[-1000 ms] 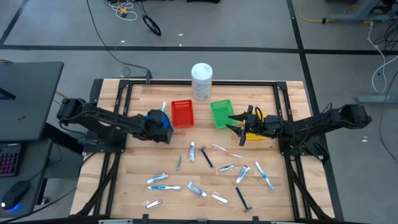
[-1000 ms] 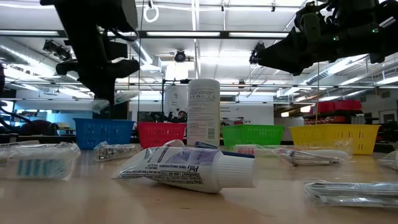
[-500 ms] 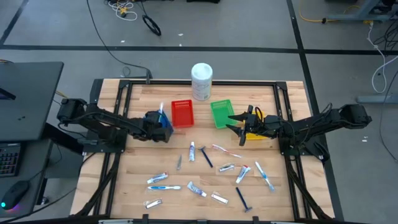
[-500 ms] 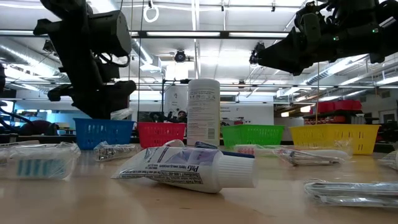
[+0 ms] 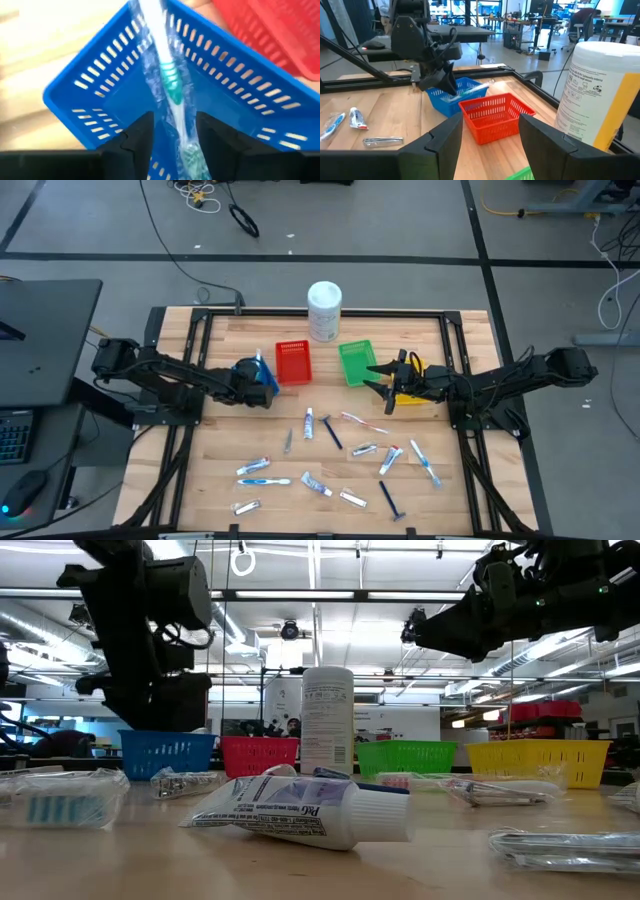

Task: Pick & Place Travel size toiletries
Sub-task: Put the green toothbrush into the blue bin, then put the white toothpaste into the red bin

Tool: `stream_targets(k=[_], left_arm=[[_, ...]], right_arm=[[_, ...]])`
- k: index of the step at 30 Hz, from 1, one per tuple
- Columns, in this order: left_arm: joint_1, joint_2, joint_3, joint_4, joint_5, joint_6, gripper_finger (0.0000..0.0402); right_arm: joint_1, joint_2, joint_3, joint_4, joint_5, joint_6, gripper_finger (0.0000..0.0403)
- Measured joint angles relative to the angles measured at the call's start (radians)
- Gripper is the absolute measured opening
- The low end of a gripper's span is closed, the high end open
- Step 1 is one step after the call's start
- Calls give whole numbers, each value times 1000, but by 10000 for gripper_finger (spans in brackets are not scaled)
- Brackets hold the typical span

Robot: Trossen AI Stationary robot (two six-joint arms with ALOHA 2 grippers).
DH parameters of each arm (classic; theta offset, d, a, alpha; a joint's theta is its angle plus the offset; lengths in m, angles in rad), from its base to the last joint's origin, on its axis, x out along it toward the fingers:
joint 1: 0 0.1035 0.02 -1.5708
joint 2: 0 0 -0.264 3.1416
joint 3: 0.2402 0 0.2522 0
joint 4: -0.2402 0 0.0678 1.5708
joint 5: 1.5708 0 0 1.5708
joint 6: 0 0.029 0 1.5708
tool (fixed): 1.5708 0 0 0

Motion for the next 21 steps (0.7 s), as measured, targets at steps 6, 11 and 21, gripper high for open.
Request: stream_targets(k=[6, 11, 21], left_arm=[[-52, 0, 145, -227, -42, 45, 166], [-179, 0, 253, -286, -116, 102, 158], [-544, 0, 283, 23, -132, 382, 155]], right_arm=[[0, 0, 0, 0, 0, 1, 204], [0, 0, 0, 0, 0, 4, 204], [0, 0, 0, 0, -69, 82, 204]])
